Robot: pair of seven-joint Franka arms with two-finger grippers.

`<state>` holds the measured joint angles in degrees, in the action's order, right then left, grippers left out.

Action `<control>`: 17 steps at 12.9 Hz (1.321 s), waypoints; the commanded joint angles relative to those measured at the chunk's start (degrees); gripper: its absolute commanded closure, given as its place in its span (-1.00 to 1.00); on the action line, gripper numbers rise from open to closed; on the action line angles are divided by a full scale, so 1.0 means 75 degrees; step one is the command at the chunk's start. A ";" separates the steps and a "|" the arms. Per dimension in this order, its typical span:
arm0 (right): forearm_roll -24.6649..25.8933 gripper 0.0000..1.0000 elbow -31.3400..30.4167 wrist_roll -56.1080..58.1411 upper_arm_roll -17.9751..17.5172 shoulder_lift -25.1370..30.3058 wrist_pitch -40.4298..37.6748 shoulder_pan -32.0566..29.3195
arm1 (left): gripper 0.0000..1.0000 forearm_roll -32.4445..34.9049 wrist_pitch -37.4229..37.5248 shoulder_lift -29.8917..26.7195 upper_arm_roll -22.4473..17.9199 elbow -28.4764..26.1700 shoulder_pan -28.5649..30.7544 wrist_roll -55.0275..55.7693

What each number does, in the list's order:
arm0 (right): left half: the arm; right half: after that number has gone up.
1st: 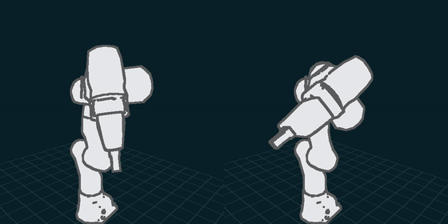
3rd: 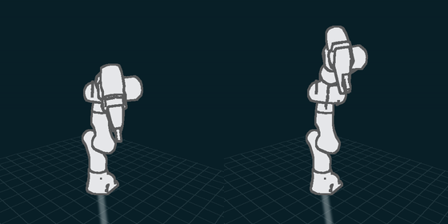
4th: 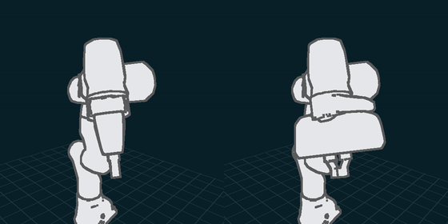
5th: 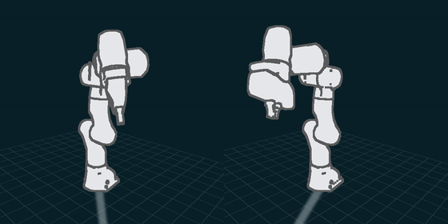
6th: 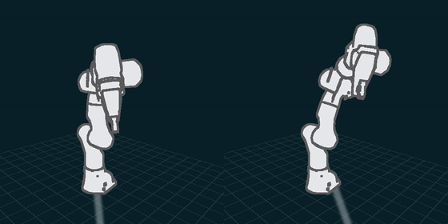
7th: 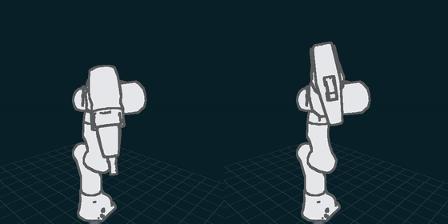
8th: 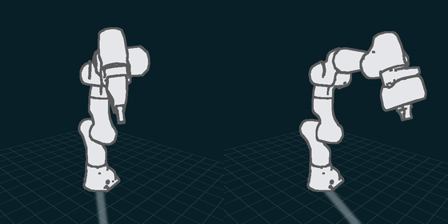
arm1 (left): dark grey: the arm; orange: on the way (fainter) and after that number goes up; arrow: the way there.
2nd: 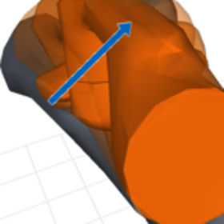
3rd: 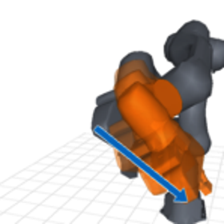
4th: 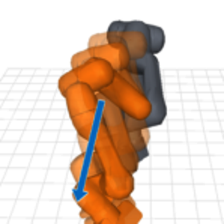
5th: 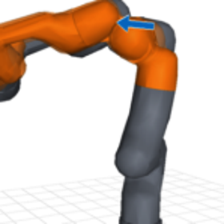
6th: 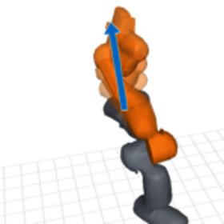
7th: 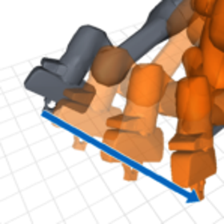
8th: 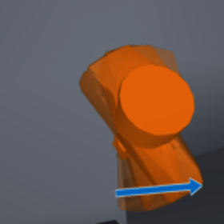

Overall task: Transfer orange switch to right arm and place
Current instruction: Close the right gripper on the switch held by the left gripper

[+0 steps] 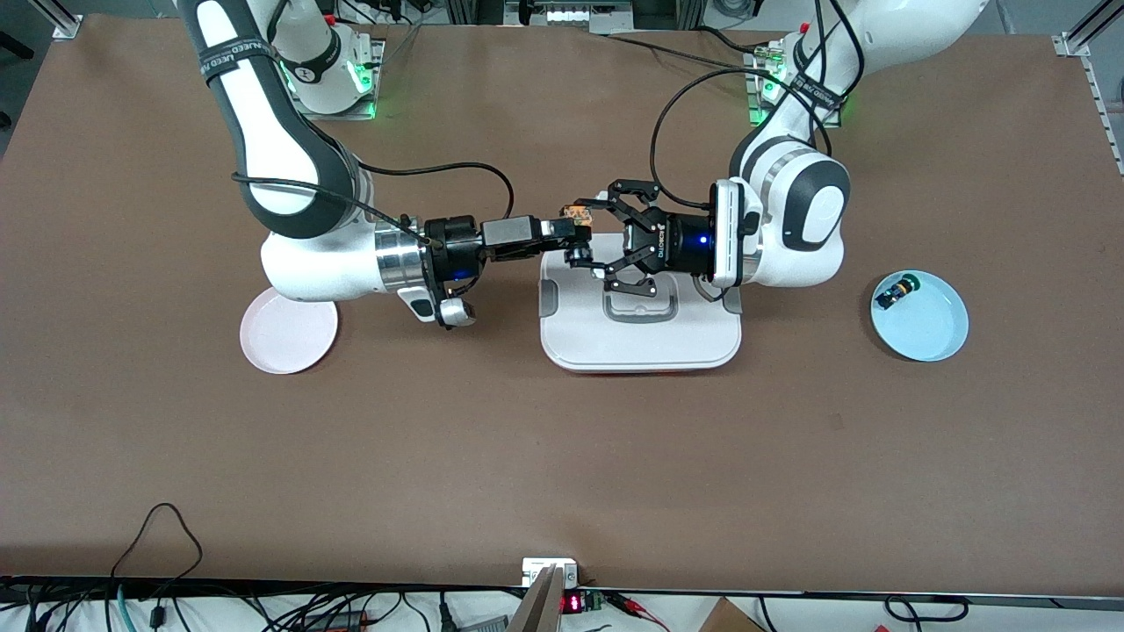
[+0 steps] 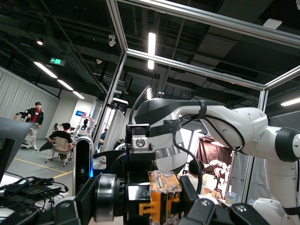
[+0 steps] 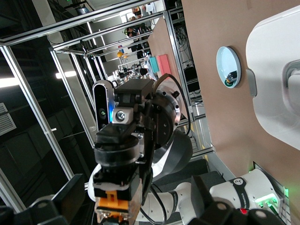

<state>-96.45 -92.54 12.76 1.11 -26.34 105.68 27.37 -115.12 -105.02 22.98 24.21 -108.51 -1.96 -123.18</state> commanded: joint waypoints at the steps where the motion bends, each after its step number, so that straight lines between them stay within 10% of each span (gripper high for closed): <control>1: -0.0171 -0.99 -0.0024 0.0091 0.0051 0.0055 0.0065 0.0043 | 1.00 -0.0202 -0.0095 -0.0040 0.0030 0.0053 -0.0008 0.0100; 12: -0.0112 0.38 -0.0001 0.0640 0.0051 0.0137 0.0007 0.0031 | 1.00 -0.0202 -0.0095 -0.0029 0.0018 0.0065 -0.0008 0.0147; 17: -0.0113 0.45 -0.0001 0.0830 0.0051 0.0137 -0.0017 0.0019 | 0.75 -0.0225 -0.0095 -0.0029 0.0030 0.0054 0.0004 0.0170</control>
<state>-96.84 -92.09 16.59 1.43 -25.82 105.63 27.29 -115.12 -105.49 23.06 24.18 -108.52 -1.89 -122.65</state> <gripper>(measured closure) 0.652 0.260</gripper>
